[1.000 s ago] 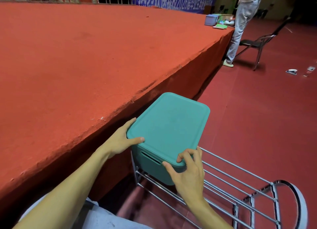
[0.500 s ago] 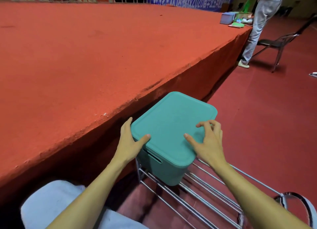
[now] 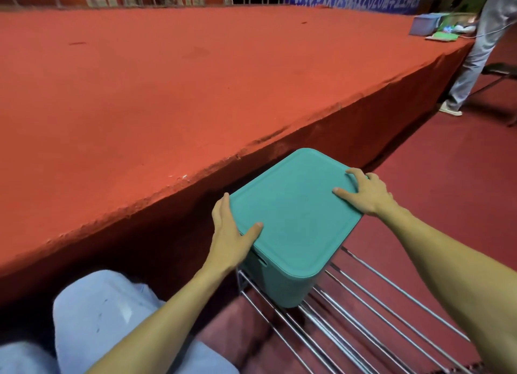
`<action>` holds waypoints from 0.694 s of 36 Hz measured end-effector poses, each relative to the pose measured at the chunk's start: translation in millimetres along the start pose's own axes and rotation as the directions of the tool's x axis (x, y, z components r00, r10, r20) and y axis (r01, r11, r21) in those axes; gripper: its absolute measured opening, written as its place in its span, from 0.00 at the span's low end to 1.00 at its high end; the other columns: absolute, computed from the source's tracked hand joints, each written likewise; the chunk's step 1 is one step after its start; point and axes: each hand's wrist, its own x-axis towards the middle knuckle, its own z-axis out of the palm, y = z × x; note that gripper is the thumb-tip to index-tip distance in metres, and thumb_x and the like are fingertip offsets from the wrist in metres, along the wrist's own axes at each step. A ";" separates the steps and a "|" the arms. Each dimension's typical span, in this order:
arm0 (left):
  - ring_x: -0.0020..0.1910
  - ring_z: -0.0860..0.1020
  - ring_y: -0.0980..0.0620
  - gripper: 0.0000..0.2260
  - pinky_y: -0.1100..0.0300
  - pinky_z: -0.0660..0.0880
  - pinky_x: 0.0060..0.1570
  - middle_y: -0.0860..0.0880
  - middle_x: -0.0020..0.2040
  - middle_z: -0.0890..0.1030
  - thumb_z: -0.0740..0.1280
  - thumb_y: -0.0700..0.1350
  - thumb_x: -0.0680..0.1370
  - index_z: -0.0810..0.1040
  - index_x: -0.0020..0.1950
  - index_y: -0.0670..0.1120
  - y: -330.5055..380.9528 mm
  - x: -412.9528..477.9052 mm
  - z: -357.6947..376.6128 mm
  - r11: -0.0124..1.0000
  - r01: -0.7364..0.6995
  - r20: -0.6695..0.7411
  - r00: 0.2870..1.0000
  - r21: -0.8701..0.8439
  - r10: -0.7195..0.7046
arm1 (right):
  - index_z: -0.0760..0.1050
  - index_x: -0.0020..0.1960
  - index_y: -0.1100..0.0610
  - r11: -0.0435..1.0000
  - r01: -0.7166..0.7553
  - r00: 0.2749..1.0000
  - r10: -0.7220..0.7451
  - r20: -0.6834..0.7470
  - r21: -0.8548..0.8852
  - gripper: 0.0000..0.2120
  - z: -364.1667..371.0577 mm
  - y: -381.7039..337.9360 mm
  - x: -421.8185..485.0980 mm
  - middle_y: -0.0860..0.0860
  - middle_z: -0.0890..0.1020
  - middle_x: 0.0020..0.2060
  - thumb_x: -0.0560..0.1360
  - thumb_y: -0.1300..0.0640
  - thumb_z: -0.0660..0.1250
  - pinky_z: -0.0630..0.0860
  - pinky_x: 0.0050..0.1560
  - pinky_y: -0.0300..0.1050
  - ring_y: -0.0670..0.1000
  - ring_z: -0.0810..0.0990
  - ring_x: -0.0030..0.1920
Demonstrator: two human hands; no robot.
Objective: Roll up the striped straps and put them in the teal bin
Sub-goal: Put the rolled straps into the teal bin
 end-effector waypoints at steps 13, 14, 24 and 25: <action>0.79 0.37 0.45 0.40 0.50 0.37 0.76 0.43 0.81 0.41 0.66 0.61 0.77 0.53 0.81 0.46 9.6 -1.2 2.2 0.867 -0.154 -0.041 0.980 0.474 0.196 | 0.60 0.74 0.44 0.990 -0.004 1.000 0.003 -0.009 -0.141 0.33 6.5 -3.1 -3.2 0.59 0.59 0.74 0.75 0.30 0.59 0.56 0.70 0.72 0.60 0.54 0.75; 0.79 0.36 0.46 0.43 0.49 0.34 0.76 0.44 0.81 0.42 0.63 0.67 0.75 0.52 0.81 0.46 14.7 -2.5 1.1 0.831 -0.204 0.013 0.973 0.517 0.231 | 0.60 0.74 0.45 0.981 0.019 1.000 -0.022 -0.012 -0.191 0.32 5.0 -4.5 -2.7 0.58 0.56 0.76 0.76 0.30 0.58 0.51 0.71 0.73 0.59 0.49 0.78; 0.80 0.38 0.47 0.58 0.38 0.36 0.75 0.50 0.82 0.44 0.38 0.82 0.60 0.44 0.82 0.49 46.5 -20.8 30.9 0.574 -0.390 0.407 0.907 0.720 0.106 | 0.45 0.78 0.34 0.923 0.169 0.983 -0.134 0.123 -0.347 0.41 16.9 -25.2 -10.5 0.53 0.44 0.81 0.70 0.20 0.47 0.41 0.73 0.73 0.63 0.41 0.79; 0.80 0.39 0.46 0.58 0.38 0.37 0.75 0.50 0.82 0.45 0.38 0.82 0.59 0.45 0.82 0.48 45.9 -20.7 31.5 0.567 -0.379 0.401 0.911 0.732 0.092 | 0.44 0.78 0.34 0.914 0.170 0.983 -0.129 0.133 -0.370 0.41 19.6 -25.3 -10.4 0.53 0.44 0.81 0.69 0.19 0.44 0.40 0.73 0.73 0.63 0.40 0.79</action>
